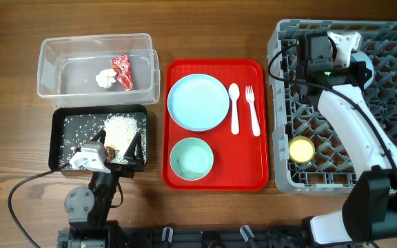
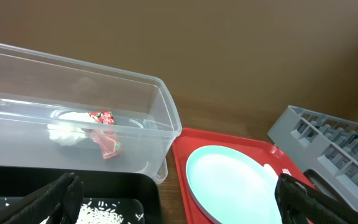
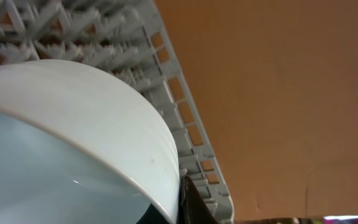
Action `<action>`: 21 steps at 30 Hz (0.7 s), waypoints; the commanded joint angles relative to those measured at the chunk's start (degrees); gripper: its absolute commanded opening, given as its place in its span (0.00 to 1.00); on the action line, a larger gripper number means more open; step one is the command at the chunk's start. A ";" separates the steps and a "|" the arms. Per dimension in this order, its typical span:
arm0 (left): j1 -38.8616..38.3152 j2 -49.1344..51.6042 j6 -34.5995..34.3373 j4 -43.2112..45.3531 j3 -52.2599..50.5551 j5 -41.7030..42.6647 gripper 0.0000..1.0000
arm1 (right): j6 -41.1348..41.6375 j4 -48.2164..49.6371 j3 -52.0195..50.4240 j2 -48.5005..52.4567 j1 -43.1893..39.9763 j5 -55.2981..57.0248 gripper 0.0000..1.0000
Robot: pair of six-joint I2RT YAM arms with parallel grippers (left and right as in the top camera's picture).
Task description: Sort waste into correct bins and load items into the dishwasher rack
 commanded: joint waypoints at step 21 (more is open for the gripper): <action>0.48 -0.63 0.15 0.33 -0.66 0.07 1.00 | 13.05 -13.31 1.07 6.29 6.05 -11.89 0.19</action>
